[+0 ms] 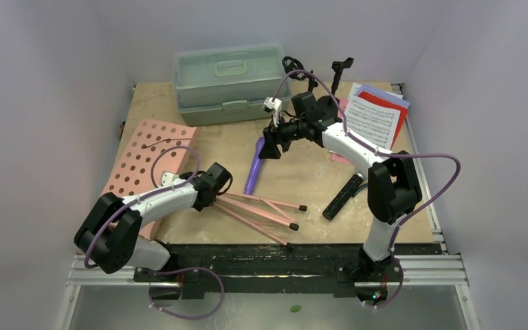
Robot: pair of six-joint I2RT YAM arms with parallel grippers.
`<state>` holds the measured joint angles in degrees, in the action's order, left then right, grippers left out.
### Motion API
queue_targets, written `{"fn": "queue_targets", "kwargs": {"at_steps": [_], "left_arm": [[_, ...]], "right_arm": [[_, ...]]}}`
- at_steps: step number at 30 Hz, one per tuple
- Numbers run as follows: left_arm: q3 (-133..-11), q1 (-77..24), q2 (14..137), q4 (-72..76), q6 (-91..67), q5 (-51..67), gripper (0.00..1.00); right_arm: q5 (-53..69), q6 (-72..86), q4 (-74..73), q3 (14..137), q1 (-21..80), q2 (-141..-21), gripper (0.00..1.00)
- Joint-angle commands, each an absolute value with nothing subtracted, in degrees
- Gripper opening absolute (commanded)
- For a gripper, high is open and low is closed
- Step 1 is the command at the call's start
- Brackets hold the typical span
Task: Pack up the instrument practice props
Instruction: Place the music stand at the center of the board.
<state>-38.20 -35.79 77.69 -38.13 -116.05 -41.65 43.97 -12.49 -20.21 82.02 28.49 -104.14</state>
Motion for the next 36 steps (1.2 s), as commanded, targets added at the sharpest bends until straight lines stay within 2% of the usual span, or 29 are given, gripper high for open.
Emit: {"fn": "queue_targets", "kwargs": {"at_steps": [1,5,11,18,20,26,32,36], "left_arm": [[-44.4,-34.17,80.45,-29.97,-126.09,-44.53,0.0],[-47.33,-33.44,84.63,-29.25,-127.18,-43.75,0.0],[-49.77,-33.26,88.93,-26.32,-126.47,-43.57,0.11],[-48.97,-33.14,87.66,-21.47,-120.89,-42.87,0.37],[-48.08,-33.24,85.19,-21.19,-118.68,-42.41,0.47],[-43.73,-33.2,75.15,-19.05,-111.28,-39.5,0.66],[-38.75,-33.17,64.54,-15.59,-99.56,-34.1,0.75],[-33.53,-33.17,56.02,-6.38,-87.96,-29.02,0.78]], "right_arm": [[43.88,-13.36,-21.51,83.85,28.52,-101.77,0.65],[45.56,-13.55,-22.21,84.42,28.14,-99.37,0.66],[46.96,-15.1,-23.4,84.33,27.14,-96.25,0.68],[49.4,-20.77,-27.28,84.16,26.72,-93.02,0.73],[50.3,-23.92,-29.57,84.14,26.5,-92.07,0.75],[50.87,-32.21,-33.21,81.19,25.18,-86.31,0.81],[53.47,-33.78,-31.3,74.01,20.13,-76.91,0.89],[57.1,-34.86,-28.83,68.41,14.36,-68.95,0.96]]}}
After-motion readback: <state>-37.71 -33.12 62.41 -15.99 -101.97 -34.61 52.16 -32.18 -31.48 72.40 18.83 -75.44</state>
